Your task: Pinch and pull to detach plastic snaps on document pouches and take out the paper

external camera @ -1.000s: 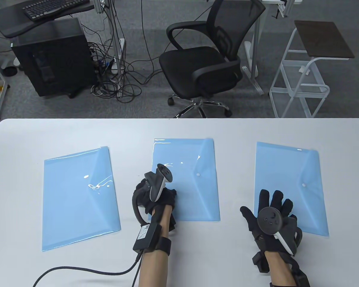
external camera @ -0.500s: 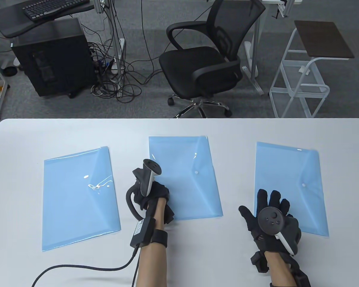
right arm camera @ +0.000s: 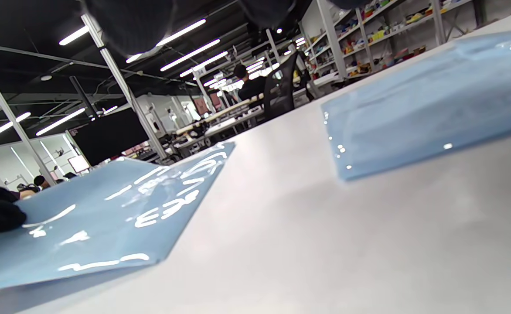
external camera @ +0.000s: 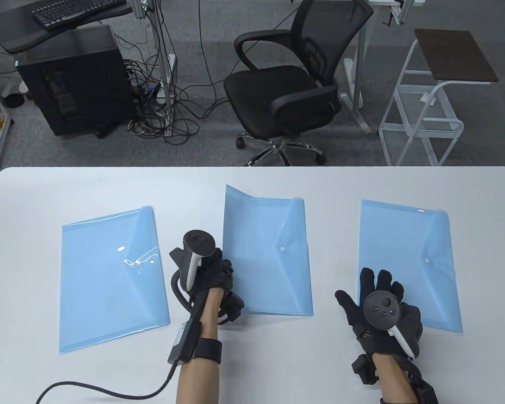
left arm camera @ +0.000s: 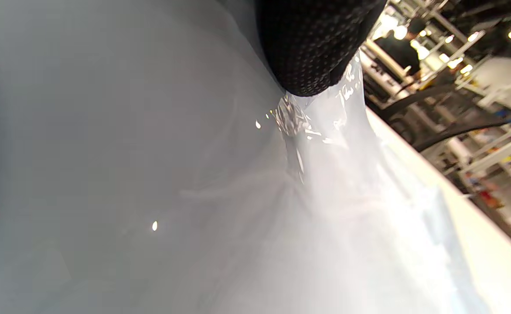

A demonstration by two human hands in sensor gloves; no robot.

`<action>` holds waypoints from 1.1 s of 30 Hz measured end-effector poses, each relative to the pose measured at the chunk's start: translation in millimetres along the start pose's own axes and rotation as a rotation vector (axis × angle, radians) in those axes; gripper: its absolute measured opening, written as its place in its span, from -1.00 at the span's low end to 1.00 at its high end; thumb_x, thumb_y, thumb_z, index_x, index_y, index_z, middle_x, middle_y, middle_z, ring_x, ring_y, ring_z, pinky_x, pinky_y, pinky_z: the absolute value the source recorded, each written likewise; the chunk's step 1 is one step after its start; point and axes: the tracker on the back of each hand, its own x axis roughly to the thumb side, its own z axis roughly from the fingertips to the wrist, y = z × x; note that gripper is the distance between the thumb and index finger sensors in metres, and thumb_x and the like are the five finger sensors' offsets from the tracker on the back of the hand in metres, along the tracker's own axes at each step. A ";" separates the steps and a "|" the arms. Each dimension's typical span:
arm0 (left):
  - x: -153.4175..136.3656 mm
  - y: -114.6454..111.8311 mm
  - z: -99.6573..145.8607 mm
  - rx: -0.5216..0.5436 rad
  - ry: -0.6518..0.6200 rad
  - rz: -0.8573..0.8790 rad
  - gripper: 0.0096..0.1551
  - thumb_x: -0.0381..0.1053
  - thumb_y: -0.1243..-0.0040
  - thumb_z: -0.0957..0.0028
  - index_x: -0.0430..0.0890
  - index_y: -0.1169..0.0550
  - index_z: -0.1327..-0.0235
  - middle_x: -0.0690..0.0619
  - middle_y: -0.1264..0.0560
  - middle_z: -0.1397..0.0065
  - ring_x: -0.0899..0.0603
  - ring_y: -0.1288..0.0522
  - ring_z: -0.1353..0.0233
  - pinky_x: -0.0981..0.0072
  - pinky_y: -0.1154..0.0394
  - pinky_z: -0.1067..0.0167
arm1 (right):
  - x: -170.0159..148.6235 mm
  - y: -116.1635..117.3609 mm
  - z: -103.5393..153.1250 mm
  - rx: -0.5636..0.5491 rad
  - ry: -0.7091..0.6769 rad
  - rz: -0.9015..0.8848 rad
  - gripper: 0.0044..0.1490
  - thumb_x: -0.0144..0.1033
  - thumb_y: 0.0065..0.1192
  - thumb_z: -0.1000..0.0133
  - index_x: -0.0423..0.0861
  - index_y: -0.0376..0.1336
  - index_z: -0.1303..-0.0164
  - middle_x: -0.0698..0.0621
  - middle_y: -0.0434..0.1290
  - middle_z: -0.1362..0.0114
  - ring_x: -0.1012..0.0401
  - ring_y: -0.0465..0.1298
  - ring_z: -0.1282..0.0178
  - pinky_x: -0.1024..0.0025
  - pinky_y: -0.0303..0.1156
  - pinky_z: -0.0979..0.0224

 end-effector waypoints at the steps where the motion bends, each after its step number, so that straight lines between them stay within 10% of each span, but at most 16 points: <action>1: -1.5 3.4 3.9 0.002 -0.026 0.033 -0.52 -0.09 -0.33 -0.12 -0.10 -0.56 -0.30 -0.04 -0.74 -0.15 -0.06 -0.82 0.11 0.31 -0.81 0.20 | 0.0 -0.3 -0.2 0.000 -0.002 -0.001 0.15 0.34 -0.03 -0.21 -0.24 -0.13 -0.77 -0.55 -0.15 -0.77 -0.61 -0.07 -0.56 -0.70 -0.02 -0.30; 13: -19.6 39.4 74.4 -0.100 -0.151 0.342 -0.52 -0.13 -0.21 -0.18 -0.16 -0.46 -0.36 -0.06 -0.65 -0.21 -0.04 -0.78 0.09 0.35 -0.79 0.17 | 1.1 -1.0 2.6 -0.012 -0.010 -0.011 0.15 0.34 -0.04 -0.22 -0.25 -0.12 -0.76 -0.56 -0.14 -0.77 -0.62 -0.07 -0.56 -0.70 -0.02 -0.30; 33: -82.2 -20.2 107.1 -0.228 -0.022 0.273 -0.51 -0.13 -0.17 -0.20 -0.23 -0.40 -0.36 -0.09 -0.62 -0.23 -0.04 -0.81 0.07 0.37 -0.83 0.18 | 3.8 2.6 6.3 -0.009 -0.025 0.018 0.15 0.33 -0.03 -0.22 -0.26 -0.11 -0.76 -0.57 -0.13 -0.77 -0.62 -0.06 -0.55 -0.70 -0.02 -0.29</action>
